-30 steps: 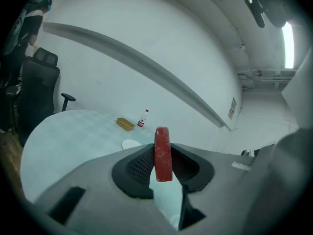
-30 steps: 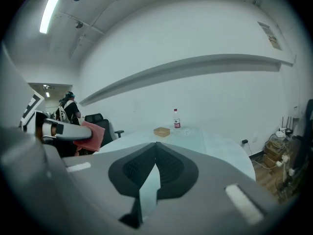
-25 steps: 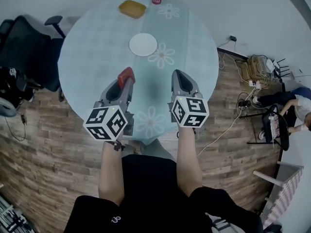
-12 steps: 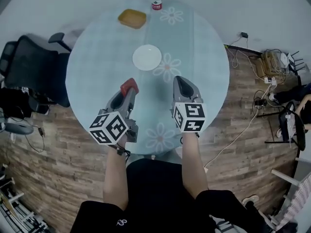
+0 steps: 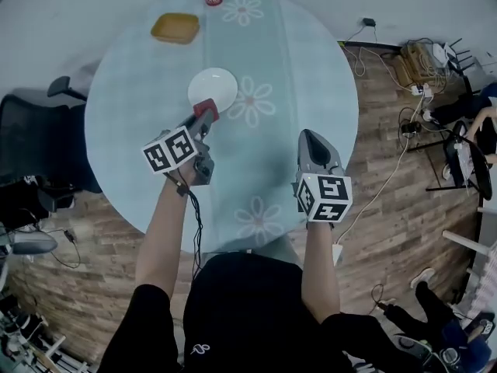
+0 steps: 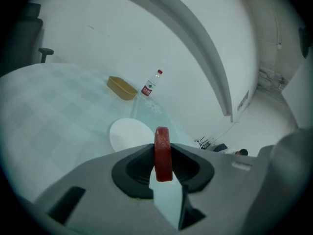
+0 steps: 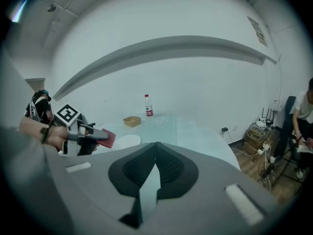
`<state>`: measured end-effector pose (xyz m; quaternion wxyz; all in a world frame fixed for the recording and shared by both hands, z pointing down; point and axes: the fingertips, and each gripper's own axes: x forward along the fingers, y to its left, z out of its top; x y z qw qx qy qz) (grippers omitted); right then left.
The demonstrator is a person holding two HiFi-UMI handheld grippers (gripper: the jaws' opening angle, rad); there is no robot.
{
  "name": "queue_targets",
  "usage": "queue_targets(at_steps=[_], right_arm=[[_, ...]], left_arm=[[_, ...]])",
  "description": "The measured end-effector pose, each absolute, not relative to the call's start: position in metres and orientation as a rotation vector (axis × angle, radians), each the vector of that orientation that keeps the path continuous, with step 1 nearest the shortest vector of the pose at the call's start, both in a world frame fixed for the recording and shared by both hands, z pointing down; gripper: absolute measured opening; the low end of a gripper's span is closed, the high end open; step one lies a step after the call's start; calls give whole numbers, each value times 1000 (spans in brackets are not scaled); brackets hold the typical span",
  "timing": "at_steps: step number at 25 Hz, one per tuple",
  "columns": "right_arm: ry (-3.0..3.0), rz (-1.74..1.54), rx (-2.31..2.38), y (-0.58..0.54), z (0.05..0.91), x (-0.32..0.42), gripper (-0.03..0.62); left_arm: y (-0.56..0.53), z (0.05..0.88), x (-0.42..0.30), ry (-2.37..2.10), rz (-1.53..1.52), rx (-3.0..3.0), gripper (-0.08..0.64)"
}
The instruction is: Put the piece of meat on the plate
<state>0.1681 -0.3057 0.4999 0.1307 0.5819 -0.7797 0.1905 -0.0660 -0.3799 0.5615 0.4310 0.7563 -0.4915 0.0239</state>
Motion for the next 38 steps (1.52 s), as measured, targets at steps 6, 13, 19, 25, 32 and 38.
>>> queue_targets(at_steps=[6, 13, 19, 25, 32, 38], right_arm=[[-2242, 553, 1665, -297, 506, 154, 8], [-2179, 525, 1655, -287, 511, 150, 8], [-2170, 512, 1622, -278, 515, 141, 8], [-2217, 483, 1547, -278, 508, 122, 8], [-2322, 482, 1505, -281, 491, 136, 8], [-2510, 430, 1442, -300, 448, 125, 8]], left_arm=[[-433, 607, -79, -1165, 160, 1847, 91], [-470, 636, -67, -1058, 218, 1834, 92], [-471, 645, -71, -1047, 368, 1869, 131], [-463, 640, -73, -1204, 708, 2052, 225], [-438, 590, -82, -1362, 536, 2072, 234], [-368, 470, -104, -1694, 46, 2032, 88]])
